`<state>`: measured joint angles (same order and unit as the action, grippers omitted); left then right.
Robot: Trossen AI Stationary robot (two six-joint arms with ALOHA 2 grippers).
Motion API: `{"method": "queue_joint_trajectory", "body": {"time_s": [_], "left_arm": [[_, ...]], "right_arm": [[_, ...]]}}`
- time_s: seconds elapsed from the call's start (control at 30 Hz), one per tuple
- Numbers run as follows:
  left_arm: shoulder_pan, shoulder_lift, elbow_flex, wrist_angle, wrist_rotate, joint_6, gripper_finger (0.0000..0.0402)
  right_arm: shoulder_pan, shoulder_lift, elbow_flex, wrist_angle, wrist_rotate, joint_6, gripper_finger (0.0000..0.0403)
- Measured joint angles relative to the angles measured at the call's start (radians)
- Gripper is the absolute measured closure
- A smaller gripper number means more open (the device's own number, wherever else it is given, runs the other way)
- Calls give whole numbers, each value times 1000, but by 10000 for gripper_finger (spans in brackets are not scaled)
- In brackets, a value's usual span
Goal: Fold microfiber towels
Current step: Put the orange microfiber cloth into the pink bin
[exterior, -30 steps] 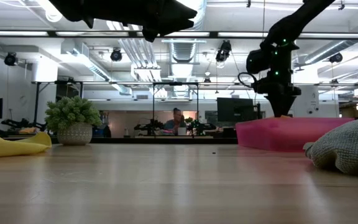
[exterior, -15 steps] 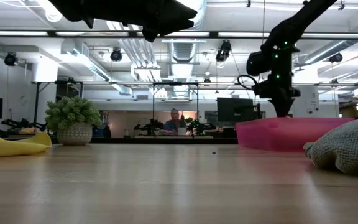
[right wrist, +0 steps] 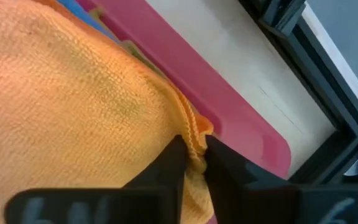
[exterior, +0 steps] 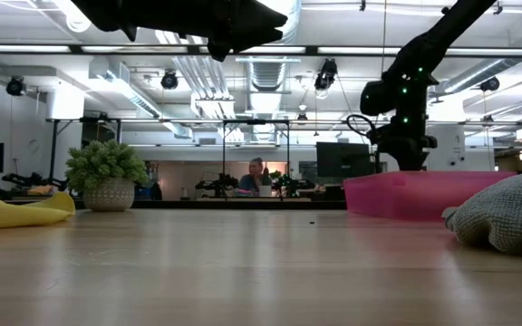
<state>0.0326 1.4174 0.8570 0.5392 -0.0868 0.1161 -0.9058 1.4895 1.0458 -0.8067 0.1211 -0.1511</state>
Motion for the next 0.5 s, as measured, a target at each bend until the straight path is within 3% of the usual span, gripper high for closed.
{"method": "queue_joint_trajectory", "body": {"time_s": [0.33, 0.5], "left_arm": [[0, 0, 0, 0, 0, -3, 195], [-1, 0, 0, 0, 0, -5, 197]], "right_arm": [[5, -5, 72, -53, 13, -6, 259], [22, -33, 105, -79, 13, 67, 244]]}}
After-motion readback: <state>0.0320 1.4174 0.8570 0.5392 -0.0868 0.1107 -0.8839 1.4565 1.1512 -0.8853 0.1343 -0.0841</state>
